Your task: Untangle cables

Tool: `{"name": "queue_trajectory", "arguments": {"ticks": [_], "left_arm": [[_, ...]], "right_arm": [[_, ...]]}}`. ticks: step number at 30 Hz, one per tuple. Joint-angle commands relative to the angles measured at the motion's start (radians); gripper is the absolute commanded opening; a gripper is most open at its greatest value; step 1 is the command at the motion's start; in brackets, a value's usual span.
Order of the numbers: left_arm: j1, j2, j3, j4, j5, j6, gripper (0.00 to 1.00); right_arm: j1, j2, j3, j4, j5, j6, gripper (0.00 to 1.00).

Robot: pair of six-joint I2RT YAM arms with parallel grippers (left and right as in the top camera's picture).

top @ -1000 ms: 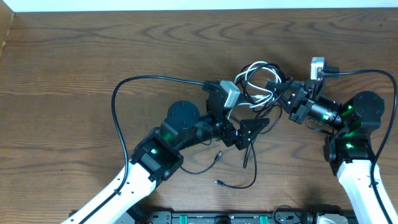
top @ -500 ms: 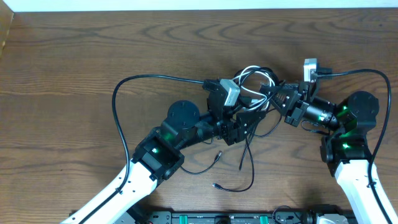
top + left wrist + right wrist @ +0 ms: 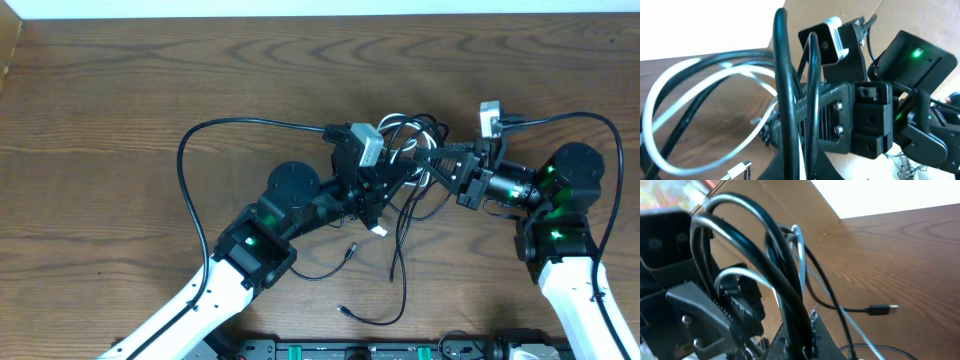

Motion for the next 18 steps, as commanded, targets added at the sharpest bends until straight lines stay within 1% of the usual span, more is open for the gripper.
{"name": "queue_trajectory", "arguments": {"ticks": [1, 9, 18], "left_arm": [[0.012, -0.007, 0.005, 0.027, -0.013, 0.006, 0.08], [0.076, -0.029, 0.005, 0.026, -0.013, 0.006, 0.08], [0.156, -0.062, 0.005, -0.052, -0.012, 0.003, 0.08]], "right_arm": [[0.007, -0.003, 0.006, -0.005, -0.085, -0.075, 0.01], [0.006, -0.003, 0.006, -0.005, -0.248, -0.194, 0.01], [0.006, -0.003, 0.006, -0.005, -0.283, -0.212, 0.01]]}}
